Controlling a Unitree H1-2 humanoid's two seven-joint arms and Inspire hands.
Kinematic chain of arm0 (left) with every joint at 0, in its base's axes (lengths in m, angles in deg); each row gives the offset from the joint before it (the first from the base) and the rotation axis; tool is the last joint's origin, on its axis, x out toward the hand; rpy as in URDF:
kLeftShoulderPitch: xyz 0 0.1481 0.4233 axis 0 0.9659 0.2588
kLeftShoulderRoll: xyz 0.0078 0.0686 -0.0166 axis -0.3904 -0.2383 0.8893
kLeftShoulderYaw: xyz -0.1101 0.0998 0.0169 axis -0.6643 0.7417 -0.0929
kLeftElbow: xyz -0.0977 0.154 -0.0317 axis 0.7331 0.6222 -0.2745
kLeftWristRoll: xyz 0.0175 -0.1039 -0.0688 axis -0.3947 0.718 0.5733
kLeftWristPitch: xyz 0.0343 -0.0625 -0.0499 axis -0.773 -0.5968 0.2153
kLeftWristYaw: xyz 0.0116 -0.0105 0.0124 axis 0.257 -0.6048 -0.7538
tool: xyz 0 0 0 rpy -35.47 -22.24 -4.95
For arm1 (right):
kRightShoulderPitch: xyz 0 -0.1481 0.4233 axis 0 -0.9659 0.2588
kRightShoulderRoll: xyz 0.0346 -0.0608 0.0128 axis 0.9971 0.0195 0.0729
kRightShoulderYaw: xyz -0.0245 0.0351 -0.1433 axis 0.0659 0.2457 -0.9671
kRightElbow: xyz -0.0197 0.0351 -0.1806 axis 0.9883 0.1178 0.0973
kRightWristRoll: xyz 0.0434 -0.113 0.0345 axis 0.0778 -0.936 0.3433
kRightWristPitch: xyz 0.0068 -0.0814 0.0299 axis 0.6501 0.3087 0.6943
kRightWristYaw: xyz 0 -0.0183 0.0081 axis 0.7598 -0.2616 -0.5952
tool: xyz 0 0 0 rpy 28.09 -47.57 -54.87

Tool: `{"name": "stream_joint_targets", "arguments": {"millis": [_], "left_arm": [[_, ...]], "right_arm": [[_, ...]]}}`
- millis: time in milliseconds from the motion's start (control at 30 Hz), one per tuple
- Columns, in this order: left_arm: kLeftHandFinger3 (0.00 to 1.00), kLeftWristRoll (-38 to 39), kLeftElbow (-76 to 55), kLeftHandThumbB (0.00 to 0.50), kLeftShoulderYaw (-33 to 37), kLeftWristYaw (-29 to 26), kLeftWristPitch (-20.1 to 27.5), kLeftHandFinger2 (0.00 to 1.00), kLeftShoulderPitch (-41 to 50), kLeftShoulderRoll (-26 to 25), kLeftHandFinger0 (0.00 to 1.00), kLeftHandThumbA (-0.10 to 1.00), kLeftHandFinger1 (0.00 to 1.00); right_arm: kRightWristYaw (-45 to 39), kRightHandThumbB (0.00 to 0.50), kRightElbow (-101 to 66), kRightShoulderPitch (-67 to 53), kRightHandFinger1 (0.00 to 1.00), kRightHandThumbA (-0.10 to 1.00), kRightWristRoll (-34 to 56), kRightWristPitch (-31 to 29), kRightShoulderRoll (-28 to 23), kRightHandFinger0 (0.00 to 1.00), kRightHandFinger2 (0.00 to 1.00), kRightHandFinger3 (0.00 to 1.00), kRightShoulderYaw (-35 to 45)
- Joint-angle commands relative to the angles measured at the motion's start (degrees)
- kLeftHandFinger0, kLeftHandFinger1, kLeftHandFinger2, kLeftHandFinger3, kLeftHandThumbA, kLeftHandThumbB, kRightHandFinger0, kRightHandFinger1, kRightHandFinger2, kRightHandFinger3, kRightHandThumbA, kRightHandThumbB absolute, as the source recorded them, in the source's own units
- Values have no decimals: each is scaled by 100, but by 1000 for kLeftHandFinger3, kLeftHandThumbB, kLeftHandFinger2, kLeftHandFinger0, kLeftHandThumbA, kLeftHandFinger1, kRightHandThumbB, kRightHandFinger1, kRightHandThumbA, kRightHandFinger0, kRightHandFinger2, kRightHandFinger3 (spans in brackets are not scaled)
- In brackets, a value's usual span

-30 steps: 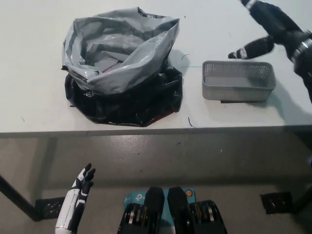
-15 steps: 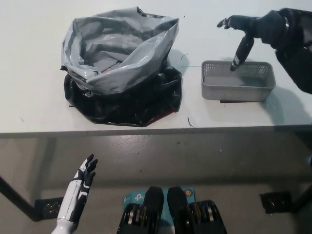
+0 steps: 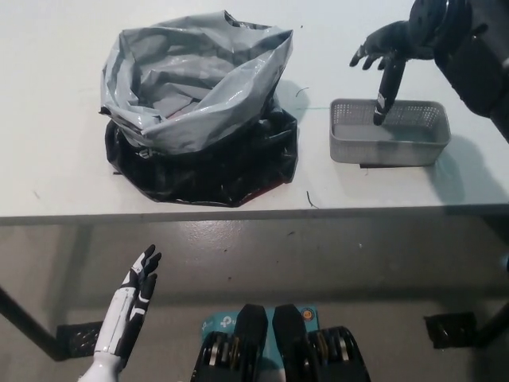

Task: Use the right hand to pick up a small rectangular container and put it into a plastic bag and lift the bag

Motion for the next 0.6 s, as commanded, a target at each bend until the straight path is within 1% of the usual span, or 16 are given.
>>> {"name": "stream_joint_targets", "arguments": {"millis": [0,33,67,133,200,267,300,433,500,567], "left_arm": [[1000,-89,-174,275,23,-18,187,1000,-78,-93,1000,1000,1000],[1000,-53,-167,275,17,-5,195,1000,-84,-92,1000,997,1000],[1000,-88,-182,274,18,-18,190,1000,-85,-98,1000,996,1000],[1000,-69,-172,277,10,-15,212,1000,-101,-106,1000,995,1000],[1000,-7,-184,281,11,20,187,1000,-89,-102,1000,988,1000],[1000,-36,-194,281,22,15,206,1000,-79,-110,1000,993,1000],[1000,8,-203,273,24,37,217,1000,-73,-106,1000,983,1000],[1000,-44,-198,281,23,9,225,1000,-81,-104,1000,988,1000],[1000,-34,-209,275,20,14,206,1000,-80,-105,1000,986,1000],[1000,-70,-215,274,20,-3,213,1000,-83,-109,1000,985,1000]], "right_arm": [[-71,461,-149,453,1000,1000,-435,-194,-61,1000,1000,1000,-230],[-34,472,-17,447,1000,1000,-437,-373,-58,1000,1000,1000,-263],[7,470,15,438,1000,1000,-489,-473,-67,1000,1000,1000,-323],[334,491,-39,349,1000,1000,-623,-429,-80,1000,1000,1000,-377],[526,499,55,310,1000,1000,-682,-548,-68,1000,1000,1000,-406],[620,500,162,268,1000,1000,-645,-522,-43,1000,1000,1000,-322],[670,500,196,246,1000,1000,-636,-535,-33,1000,1000,1000,-297],[768,500,493,257,1000,1000,-581,-638,75,1000,1000,1000,-198],[1097,500,566,209,1000,1000,-613,-659,118,1000,1000,1000,-146],[1217,500,637,161,1000,1000,-494,-636,162,1000,1000,1000,1]]}}
